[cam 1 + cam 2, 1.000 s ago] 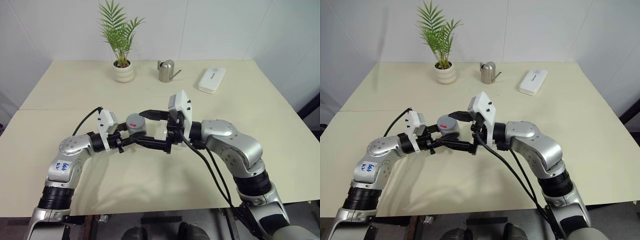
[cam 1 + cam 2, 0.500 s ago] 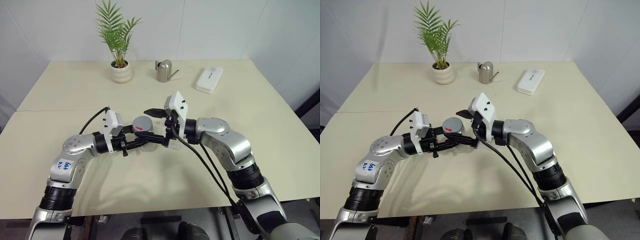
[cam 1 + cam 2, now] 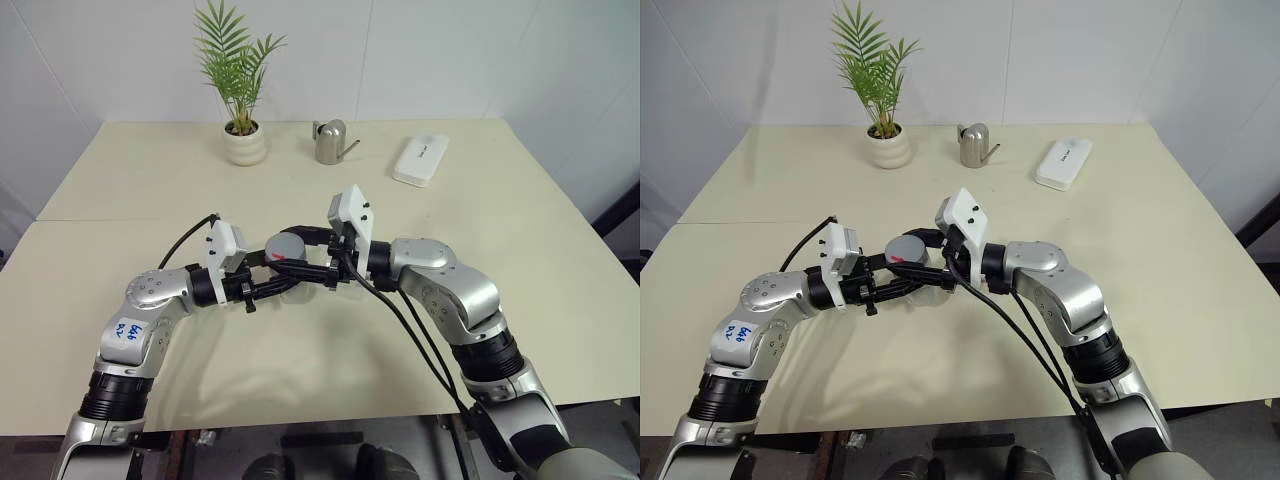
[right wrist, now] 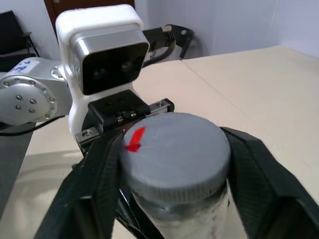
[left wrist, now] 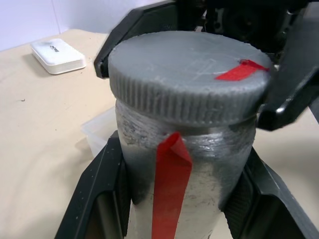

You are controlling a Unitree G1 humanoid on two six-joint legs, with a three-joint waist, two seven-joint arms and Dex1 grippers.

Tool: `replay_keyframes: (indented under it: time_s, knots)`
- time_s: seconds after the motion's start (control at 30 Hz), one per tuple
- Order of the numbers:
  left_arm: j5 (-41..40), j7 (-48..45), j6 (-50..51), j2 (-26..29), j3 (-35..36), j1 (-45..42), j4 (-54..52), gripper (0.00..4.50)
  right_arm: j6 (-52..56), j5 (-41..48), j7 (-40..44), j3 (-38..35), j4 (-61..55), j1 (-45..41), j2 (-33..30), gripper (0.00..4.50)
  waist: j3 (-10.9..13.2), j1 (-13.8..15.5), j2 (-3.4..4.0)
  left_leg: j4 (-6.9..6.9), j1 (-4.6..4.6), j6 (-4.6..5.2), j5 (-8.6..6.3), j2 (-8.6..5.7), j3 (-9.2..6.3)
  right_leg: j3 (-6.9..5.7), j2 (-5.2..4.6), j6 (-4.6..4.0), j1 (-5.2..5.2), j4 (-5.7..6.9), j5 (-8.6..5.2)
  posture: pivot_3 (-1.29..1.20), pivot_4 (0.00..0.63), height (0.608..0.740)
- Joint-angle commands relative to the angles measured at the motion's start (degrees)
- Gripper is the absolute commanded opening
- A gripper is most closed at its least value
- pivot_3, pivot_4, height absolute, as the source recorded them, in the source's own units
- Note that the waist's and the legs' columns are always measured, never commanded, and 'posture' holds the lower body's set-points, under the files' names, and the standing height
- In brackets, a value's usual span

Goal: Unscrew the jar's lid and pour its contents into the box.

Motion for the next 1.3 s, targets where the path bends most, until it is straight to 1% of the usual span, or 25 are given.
replay_keyframes:
  time_s: [0.03, 0.07, 0.13, 0.2, 0.27, 0.33, 0.4, 0.47, 0.57, 0.67, 0.73, 0.77, 0.83, 0.87, 0.9, 1.0, 1.1, 1.3]
  knots:
    - [-0.5, -3.1, -0.6, 1.2, -0.6, -1.4, -1.3, 1.94, -0.9, 2.2, 3.1, -1.7, -2.6, -0.9, -0.8, 2.92, 0.0, 0.0, 0.00, 0.00, 0.00, 0.00, 0.00, 0.00, 0.00, 0.00, 0.00, 0.00, 0.00, 0.00, 0.00, 0.00, 0.150, 0.740]
    - [-0.6, -3.9, -0.7, 1.4, -0.7, -1.9, -1.0, 1.94, -1.1, 2.5, 4.2, -1.8, -2.4, -1.1, -1.1, 2.92, 0.0, 0.0, 0.00, 0.01, 0.00, 0.00, 0.00, 0.00, 0.00, 0.00, 0.00, 0.00, 0.00, 0.01, 0.00, 0.00, 0.150, 0.740]
    - [-0.5, -8.1, -2.2, 2.6, -1.5, -3.9, 0.9, 1.94, -2.0, 4.3, 11.6, -1.8, -1.6, -3.1, -4.0, 2.92, 0.0, 0.2, 0.00, 0.03, -0.01, 0.00, 0.00, -0.01, 0.00, 0.00, 0.00, 0.00, 0.00, 0.01, 0.00, 0.00, 0.150, 0.740]
    - [-0.8, -12.7, -3.0, 3.2, -2.5, -6.1, 3.4, 1.94, -2.1, 6.7, 20.7, -1.1, -0.7, -4.9, -7.1, 2.92, 0.0, 0.2, 0.00, 0.09, -0.04, 0.03, 0.01, -0.02, -0.01, -0.01, 0.00, 0.00, 0.01, 0.01, 0.00, 0.00, 0.150, 0.740]
    - [-2.7, -19.3, -2.6, 3.8, -3.8, -8.8, 5.3, 1.94, -2.0, 9.0, 29.7, -0.4, 1.1, -8.2, -9.2, 2.92, 0.0, 0.1, 0.00, 0.15, -0.06, 0.04, 0.00, -0.02, 0.00, 0.00, 0.00, 0.00, 0.01, 0.02, 0.00, 0.00, 0.150, 0.740]
    - [-3.9, -23.5, -2.1, 3.5, -4.9, -11.2, 6.8, 1.94, -2.0, 9.5, 35.4, 0.8, 3.0, -11.3, -10.0, 2.92, 0.0, 0.0, 0.00, 0.17, -0.05, 0.04, 0.00, 0.00, 0.00, 0.00, 0.03, 0.00, 0.01, 0.04, 0.00, 0.00, 0.150, 0.740]
    - [-4.7, -24.9, -2.0, 1.8, -5.7, -13.3, 7.6, 1.94, -3.9, 8.5, 40.7, 2.3, 4.5, -13.9, -10.1, 2.92, 0.0, -0.2, 0.00, 0.18, -0.04, 0.03, 0.00, 0.02, 0.02, 0.01, 0.09, 0.00, 0.00, 0.06, 0.00, 0.00, 0.150, 0.740]
    - [-4.6, -25.3, -2.5, 0.6, -6.0, -14.1, 8.1, 1.94, -5.0, 7.5, 42.7, 2.8, 6.0, -15.5, -9.6, 2.92, 0.0, -0.2, 0.00, 0.19, -0.04, 0.03, 0.01, 0.02, 0.04, 0.02, 0.10, 0.00, 0.00, 0.07, 0.00, 0.00, 0.150, 0.740]
    - [-4.2, -24.1, -2.9, -0.3, -5.2, -13.3, 8.0, 1.94, -6.1, 6.6, 41.5, 1.9, 8.0, -16.5, -8.5, 2.92, 0.0, -0.2, 0.00, 0.30, -0.05, 0.03, 0.00, 0.02, 0.04, 0.01, 0.10, 0.00, 0.01, 0.10, 0.00, 0.00, 0.150, 0.740]
    - [-3.9, -23.6, -3.2, 0.2, -4.7, -11.7, 7.2, 1.94, -6.5, 6.0, 40.2, 1.0, 9.1, -16.3, -8.4, 2.92, 0.0, -0.1, 0.00, 0.44, -0.08, 0.03, 0.00, 0.03, 0.03, 0.02, 0.08, 0.00, 0.01, 0.18, 0.00, 0.00, 0.150, 0.740]
    - [-3.4, -22.8, -3.6, 0.6, -4.2, -10.9, 6.9, 1.94, -4.6, 6.2, 38.0, 0.0, 9.6, -16.0, -8.5, 2.92, 0.0, -0.1, 0.00, 0.55, -0.10, 0.04, 0.00, 0.06, 0.00, 0.02, 0.08, 0.00, 0.01, 0.23, 0.00, 0.00, 0.150, 0.740]
    - [-3.3, -22.0, -3.6, 0.7, -3.7, -10.7, 6.9, 1.94, -3.9, 6.3, 37.4, -0.5, 9.8, -15.8, -8.7, 3.41, 0.0, -0.1, 0.00, 0.58, -0.11, 0.04, -0.01, 0.07, -0.01, 0.02, 0.08, 0.00, 0.01, 0.25, 0.01, 0.00, 0.150, 0.740]
    - [-2.9, -19.9, -3.6, 1.0, -2.4, -10.5, 7.2, 1.94, -4.9, 5.8, 35.4, -2.0, 9.8, -14.9, -8.9, 3.98, 0.0, -0.1, 0.00, 0.64, -0.11, 0.03, -0.01, 0.09, -0.04, 0.03, 0.07, -0.03, 0.02, 0.28, 0.02, 0.00, 0.150, 0.740]
    - [-2.5, -18.7, -3.8, 1.2, -1.9, -10.4, 7.5, 1.94, -5.9, 5.7, 34.1, -3.0, 9.7, -14.4, -8.6, 4.35, 0.0, 0.0, 0.00, 0.65, -0.11, 0.03, -0.01, 0.10, -0.04, 0.03, 0.07, -0.04, 0.02, 0.30, 0.03, 0.00, 0.150, 0.740]
    - [-1.8, -17.7, -4.0, 1.9, -1.4, -10.3, 7.9, 1.94, -6.7, 5.5, 32.5, -4.1, 9.7, -13.8, -8.5, 4.46, 0.0, 0.0, 0.00, 0.67, -0.11, 0.03, -0.01, 0.10, -0.05, 0.02, 0.07, -0.05, 0.02, 0.32, 0.03, 0.00, 0.150, 0.740]
    - [0.2, -15.6, -4.6, 4.3, 0.3, -10.0, 9.8, 1.94, -7.1, 5.3, 30.1, -5.8, 8.1, -12.0, -9.2, 4.46, 0.0, 0.0, 0.00, 0.68, -0.11, 0.03, -0.01, 0.09, -0.05, 0.02, 0.06, -0.05, 0.02, 0.32, 0.04, 0.00, 0.150, 0.740]
    - [0.6, -14.3, -3.9, 5.3, 0.9, -9.5, 10.2, 1.94, -6.9, 4.6, 26.4, -6.3, 5.0, -9.5, -8.8, 4.46, 0.0, 0.0, 0.00, 0.63, -0.12, 0.01, -0.03, 0.10, -0.05, 0.02, 0.06, -0.05, 0.00, 0.28, 0.04, 0.00, 0.150, 0.740]
    - [-0.2, -13.4, -2.4, 3.6, -0.5, -9.0, 8.1, 1.94, -8.3, -0.4, 16.6, -3.3, 4.1, -8.0, -3.7, 4.46, 0.0, 0.0, 0.00, 0.64, -0.13, 0.01, -0.05, 0.10, -0.02, 0.03, 0.07, -0.05, -0.01, 0.29, 0.04, 0.00, 0.150, 0.740]
